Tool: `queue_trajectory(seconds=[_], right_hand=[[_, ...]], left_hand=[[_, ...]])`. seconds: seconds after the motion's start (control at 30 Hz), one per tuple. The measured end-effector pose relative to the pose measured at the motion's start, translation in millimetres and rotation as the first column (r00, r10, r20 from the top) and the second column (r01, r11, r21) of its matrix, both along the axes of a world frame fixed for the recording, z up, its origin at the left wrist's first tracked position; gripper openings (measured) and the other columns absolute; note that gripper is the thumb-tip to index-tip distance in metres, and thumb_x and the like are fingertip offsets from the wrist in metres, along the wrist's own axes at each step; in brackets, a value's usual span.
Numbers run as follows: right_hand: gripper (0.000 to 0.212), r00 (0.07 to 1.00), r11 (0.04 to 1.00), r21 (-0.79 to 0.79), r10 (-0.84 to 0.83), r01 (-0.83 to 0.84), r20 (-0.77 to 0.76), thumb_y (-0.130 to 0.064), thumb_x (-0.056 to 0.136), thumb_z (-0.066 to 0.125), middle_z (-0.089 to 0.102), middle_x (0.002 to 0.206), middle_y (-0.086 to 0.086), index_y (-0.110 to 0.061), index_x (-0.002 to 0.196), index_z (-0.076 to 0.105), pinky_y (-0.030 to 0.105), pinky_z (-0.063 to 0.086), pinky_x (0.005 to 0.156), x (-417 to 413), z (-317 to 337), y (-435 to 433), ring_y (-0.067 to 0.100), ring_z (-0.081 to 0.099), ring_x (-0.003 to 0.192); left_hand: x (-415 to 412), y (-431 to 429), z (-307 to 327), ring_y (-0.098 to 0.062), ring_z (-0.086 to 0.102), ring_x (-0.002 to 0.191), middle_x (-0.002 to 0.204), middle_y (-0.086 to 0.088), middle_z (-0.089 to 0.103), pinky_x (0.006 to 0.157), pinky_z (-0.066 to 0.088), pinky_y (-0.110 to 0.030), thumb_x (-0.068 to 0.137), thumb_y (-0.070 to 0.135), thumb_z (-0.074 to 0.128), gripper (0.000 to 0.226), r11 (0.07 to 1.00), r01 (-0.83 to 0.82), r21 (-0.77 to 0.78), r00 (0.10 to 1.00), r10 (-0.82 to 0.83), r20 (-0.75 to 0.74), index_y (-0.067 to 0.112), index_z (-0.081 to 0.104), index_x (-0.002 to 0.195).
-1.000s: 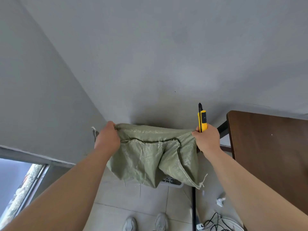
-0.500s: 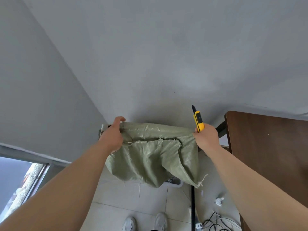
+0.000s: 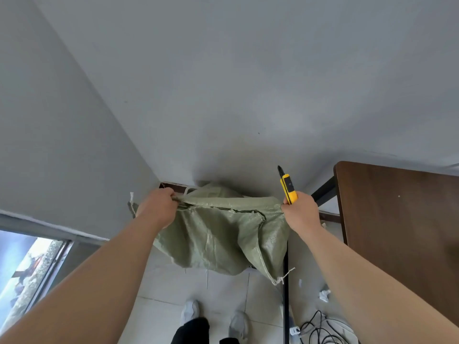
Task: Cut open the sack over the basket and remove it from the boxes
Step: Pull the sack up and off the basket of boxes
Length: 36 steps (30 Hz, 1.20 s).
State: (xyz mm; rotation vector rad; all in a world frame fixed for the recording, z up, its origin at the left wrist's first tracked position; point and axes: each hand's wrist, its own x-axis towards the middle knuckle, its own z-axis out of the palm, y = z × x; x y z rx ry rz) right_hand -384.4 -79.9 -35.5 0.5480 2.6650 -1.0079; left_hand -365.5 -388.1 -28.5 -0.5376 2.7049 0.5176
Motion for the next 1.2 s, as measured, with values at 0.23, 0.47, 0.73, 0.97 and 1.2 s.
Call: queue_trajectory(seconds=[0.23, 0.47, 0.73, 0.97, 1.2], right_hand=[[0.015, 0.998, 0.993, 0.106, -0.055, 0.057, -0.016, -0.022, 0.091, 0.053, 0.063, 0.072, 0.005, -0.018, 0.077, 0.054, 0.038, 0.053, 0.059, -0.4, -12.6, -15.9, 0.025, 0.065, 0.068], [0.027, 0.993, 0.993, -0.048, -0.106, 0.108, 0.050, -0.006, 0.072, 0.073, 0.054, 0.069, 0.004, -0.014, 0.079, 0.049, 0.027, 0.036, 0.049, -0.8, -7.6, -29.0, 0.021, 0.052, 0.061], [0.017, 0.969, 0.969, 0.039, -0.245, 0.245, 0.016, 0.002, 0.079, 0.062, 0.061, 0.085, 0.013, -0.013, 0.081, 0.054, 0.027, 0.039, 0.050, -6.2, 6.5, -22.2, 0.022, 0.054, 0.065], [0.006, 0.984, 0.965, 0.207, -0.174, 0.162, 0.040, -0.016, 0.086, 0.059, 0.057, 0.074, 0.004, -0.014, 0.087, 0.054, 0.033, 0.045, 0.060, -11.3, 7.7, -15.3, 0.028, 0.058, 0.073], [0.010, 0.977, 0.955, 0.275, -0.155, 0.110, 0.146, -0.016, 0.083, 0.056, 0.061, 0.083, 0.010, -0.013, 0.091, 0.051, 0.040, 0.051, 0.066, -22.3, -5.6, -7.3, 0.032, 0.060, 0.079]], left_hand=[[-17.7, -10.8, -10.7, -0.027, 0.056, 0.078, 0.077, -0.002, 0.056, 0.071, 0.048, -0.035, 0.095, 0.027, 0.039, 0.028, 0.998, 0.045, 0.039, 0.998, -0.047, 0.048, 0.022, 0.049, 0.070], [-30.5, -19.8, -17.6, -0.030, 0.055, 0.081, 0.083, -0.008, 0.056, 0.081, 0.049, -0.042, 0.097, 0.024, 0.034, 0.030, 0.985, 0.079, 0.153, 0.995, -0.087, 0.046, 0.021, 0.047, 0.070], [-44.6, -24.8, 0.7, -0.027, 0.052, 0.077, 0.075, 0.000, 0.051, 0.071, 0.044, -0.037, 0.097, 0.024, 0.035, 0.025, 0.967, 0.209, 0.147, 0.977, -0.201, -0.063, 0.016, 0.050, 0.079], [-51.4, -25.5, -1.8, -0.027, 0.057, 0.082, 0.084, -0.004, 0.060, 0.073, 0.045, -0.036, 0.099, 0.027, 0.031, 0.031, 0.958, 0.213, 0.191, 0.977, -0.206, -0.059, 0.017, 0.058, 0.088], [-56.5, -24.9, -5.3, -0.033, 0.057, 0.091, 0.097, -0.012, 0.064, 0.083, 0.047, -0.040, 0.099, 0.025, 0.030, 0.035, 0.970, 0.148, 0.192, 0.988, -0.153, 0.012, 0.007, 0.061, 0.096]])
